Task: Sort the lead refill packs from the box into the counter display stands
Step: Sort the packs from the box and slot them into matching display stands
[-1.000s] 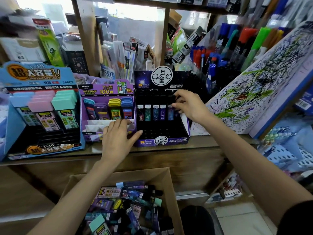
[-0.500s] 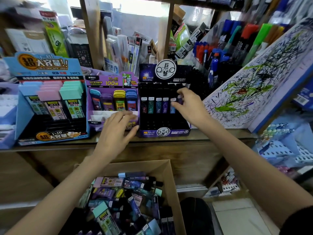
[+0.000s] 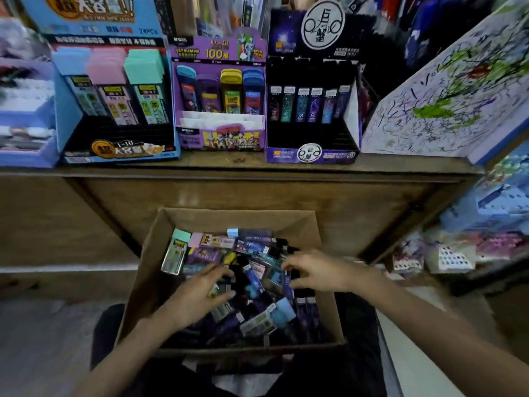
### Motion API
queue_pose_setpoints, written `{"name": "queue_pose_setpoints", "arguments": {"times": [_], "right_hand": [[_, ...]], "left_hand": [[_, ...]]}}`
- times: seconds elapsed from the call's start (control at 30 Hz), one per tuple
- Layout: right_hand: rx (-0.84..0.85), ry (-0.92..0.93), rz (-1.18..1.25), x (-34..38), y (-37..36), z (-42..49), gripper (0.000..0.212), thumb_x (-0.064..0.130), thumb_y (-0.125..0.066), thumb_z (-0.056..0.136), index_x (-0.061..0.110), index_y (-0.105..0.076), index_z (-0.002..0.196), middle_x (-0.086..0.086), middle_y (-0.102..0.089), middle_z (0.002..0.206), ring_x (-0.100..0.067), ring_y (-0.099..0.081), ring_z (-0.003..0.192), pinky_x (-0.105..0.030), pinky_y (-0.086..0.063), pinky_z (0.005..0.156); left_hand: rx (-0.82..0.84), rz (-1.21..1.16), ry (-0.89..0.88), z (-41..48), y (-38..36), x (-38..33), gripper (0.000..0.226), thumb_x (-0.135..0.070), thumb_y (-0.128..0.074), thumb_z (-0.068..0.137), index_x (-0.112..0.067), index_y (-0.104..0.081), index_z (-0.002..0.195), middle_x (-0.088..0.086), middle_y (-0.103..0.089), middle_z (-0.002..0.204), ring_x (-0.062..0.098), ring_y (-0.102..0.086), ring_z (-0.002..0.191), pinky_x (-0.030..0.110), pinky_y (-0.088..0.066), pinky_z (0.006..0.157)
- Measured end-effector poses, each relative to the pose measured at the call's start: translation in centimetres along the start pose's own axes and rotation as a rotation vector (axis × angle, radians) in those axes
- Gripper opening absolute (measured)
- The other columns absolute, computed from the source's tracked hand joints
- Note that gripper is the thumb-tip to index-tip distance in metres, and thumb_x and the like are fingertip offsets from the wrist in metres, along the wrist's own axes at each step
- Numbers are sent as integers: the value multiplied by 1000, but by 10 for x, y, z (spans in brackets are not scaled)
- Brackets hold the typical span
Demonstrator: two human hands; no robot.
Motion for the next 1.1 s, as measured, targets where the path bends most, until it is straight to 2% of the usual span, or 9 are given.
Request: {"name": "queue_pose_setpoints", "arguments": {"times": [0.1,0.27,0.37,0.47,0.67,0.8,0.9,1.0,1.1], "right_hand": [[137,-130,-43,-11,-54,12,48,33,-63,87,10,-45,125,-10,-50,123,-27,-50,111,-32,-44,83],[-57,-463,131,-21,-90,20,54,31,-55,92,7,-31,134,-17,-29,140,-36,-43,124,-38,-40,99],[16,-522,292,-20,-108,25,66,32,-47,95,7,-13,146,-20,1,155,-38,-15,141,-38,-22,113],[-35,-456,468,-21,-115,25,72,22,-48,94,14,-4,150,-11,13,157,-28,8,145,-34,-6,116],[-223,-321,755,-20,-113,21,58,1,-44,93,12,-25,147,-6,-19,155,-17,-19,143,-33,-15,118],[-409,-435,566,-33,-104,18,48,2,-47,91,6,-37,138,-13,-44,139,-24,-41,130,-24,-28,106],[-306,-511,491,-31,-115,24,52,10,-53,90,4,-32,138,-15,-43,138,-28,-40,128,-29,-33,103],[-286,-467,457,-29,-115,28,55,7,-60,86,6,-40,137,-10,-37,143,-25,-34,132,-30,-28,110],[-293,-417,454,-29,-112,28,59,10,-67,83,15,-45,137,-5,-36,142,-24,-34,131,-24,-21,111]], "left_hand": [[146,-80,51,-5,-39,6,48,-42,-62,87,-22,-48,128,-9,-45,120,7,-47,114,15,-36,91],[240,-311,229,8,-80,-1,55,-41,-65,85,-18,-43,131,-7,-47,122,7,-46,109,18,-37,85],[220,-396,314,23,-87,-6,56,-39,-69,82,-18,-46,129,-7,-54,121,8,-51,106,18,-39,84],[241,-213,306,31,-96,-8,62,-36,-70,82,-14,-45,134,8,-50,129,20,-48,116,19,-38,85],[260,16,323,33,-103,-1,74,-33,-69,83,-7,-31,140,14,-40,135,28,-38,126,31,-35,101],[225,-18,351,30,-100,7,48,-30,-70,82,-8,-42,115,13,-48,122,22,-46,103,30,-38,84],[218,-23,353,26,-97,12,41,-30,-70,83,-10,-45,109,11,-53,116,20,-48,96,28,-37,76],[207,-35,341,19,-92,17,53,-30,-71,82,-7,-50,124,11,-57,123,24,-55,110,26,-41,84],[242,-123,380,11,-89,26,49,-30,-73,80,-5,-58,119,11,-62,117,23,-58,105,22,-42,78]]}}
Point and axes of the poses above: each hand's wrist, its own z-axis towards the middle knuckle, its own y-axis out of the back of the hand, x = y × z, the point moved 5 cm from there along z, towards the middle knuckle
